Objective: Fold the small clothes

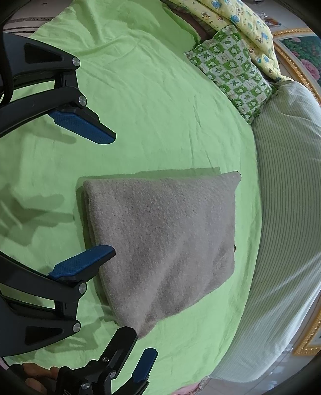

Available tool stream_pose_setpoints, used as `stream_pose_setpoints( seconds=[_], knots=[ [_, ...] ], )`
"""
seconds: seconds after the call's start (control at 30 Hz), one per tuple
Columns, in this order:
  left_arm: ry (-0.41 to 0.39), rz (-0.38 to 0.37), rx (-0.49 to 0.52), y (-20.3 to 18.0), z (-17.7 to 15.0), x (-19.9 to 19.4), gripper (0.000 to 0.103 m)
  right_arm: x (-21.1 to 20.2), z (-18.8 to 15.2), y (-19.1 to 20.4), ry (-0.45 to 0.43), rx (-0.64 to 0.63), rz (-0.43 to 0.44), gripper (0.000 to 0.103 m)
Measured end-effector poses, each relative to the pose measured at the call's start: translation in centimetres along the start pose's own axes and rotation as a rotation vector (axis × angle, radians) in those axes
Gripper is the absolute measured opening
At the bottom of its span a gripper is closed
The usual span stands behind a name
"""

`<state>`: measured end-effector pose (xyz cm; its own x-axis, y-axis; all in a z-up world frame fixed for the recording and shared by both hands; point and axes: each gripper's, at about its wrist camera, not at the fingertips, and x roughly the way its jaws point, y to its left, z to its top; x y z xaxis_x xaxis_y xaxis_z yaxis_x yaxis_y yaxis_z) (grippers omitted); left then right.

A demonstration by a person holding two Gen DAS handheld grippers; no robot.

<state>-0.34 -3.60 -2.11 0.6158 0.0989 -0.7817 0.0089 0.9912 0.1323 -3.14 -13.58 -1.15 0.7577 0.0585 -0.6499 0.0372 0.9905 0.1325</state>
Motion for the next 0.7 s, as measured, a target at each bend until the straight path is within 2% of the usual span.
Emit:
stream_pose_setpoints(
  seconds=[0.7],
  knots=[
    [-0.017, 0.01, -0.025, 1.1, 1.4, 0.6, 0.085, 0.7, 0.9, -0.8, -0.003, 0.031, -0.023, 0.093]
  ],
)
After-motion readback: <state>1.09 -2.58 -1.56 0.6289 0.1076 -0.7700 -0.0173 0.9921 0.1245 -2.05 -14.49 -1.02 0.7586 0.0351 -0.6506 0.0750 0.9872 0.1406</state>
